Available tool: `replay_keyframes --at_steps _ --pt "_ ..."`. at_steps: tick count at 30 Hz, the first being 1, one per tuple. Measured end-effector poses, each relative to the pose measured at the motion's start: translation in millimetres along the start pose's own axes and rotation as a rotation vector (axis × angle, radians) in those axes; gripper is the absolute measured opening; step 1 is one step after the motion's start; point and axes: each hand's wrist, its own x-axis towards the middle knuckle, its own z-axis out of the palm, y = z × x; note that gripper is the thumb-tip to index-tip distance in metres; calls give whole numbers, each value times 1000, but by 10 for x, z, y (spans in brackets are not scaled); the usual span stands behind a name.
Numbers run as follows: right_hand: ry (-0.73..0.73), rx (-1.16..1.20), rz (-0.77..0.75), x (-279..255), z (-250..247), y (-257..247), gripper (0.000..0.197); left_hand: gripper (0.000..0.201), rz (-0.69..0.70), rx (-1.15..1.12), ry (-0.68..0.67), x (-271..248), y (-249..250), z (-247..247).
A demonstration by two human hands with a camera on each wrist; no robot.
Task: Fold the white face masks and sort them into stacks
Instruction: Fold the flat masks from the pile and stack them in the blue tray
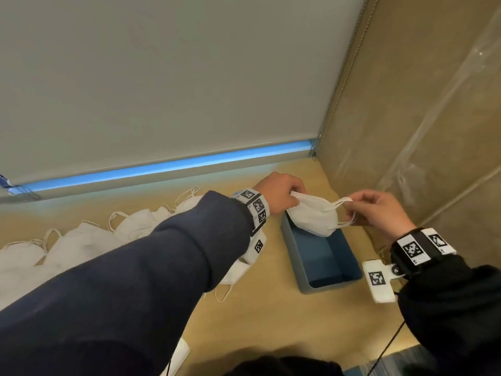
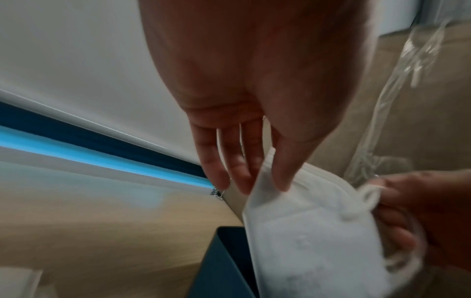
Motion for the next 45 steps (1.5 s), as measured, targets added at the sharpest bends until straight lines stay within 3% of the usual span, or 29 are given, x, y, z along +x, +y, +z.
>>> replay_keyframes --at_steps 6,11,17,22,25,28,34,40,45 --pt "58 1 78 -175 57 425 7 25 27 173 -156 552 -48 176" --pt "79 87 217 -147 94 669 4 24 35 258 -273 661 -53 378" --pt "-2 55 182 26 237 635 8 14 -46 166 -257 49 -355 295" --pt "-121 -116 9 247 515 460 10 10 -127 101 -202 -582 -504 250" --pt "-221 -223 -85 303 588 346 4 17 -111 104 -118 -626 -511 217" --pt "-277 -357 -85 284 556 324 7 17 -100 87 -70 -506 -514 179" --pt "-195 -520 -6 177 445 404 4 18 -95 162 -109 -301 -488 206" --pt "-60 -606 -40 137 472 444 7 19 -99 242 -27 -194 -511 217" --pt "39 -604 -93 118 465 380 8 26 -126 107 75 -291 -564 206"
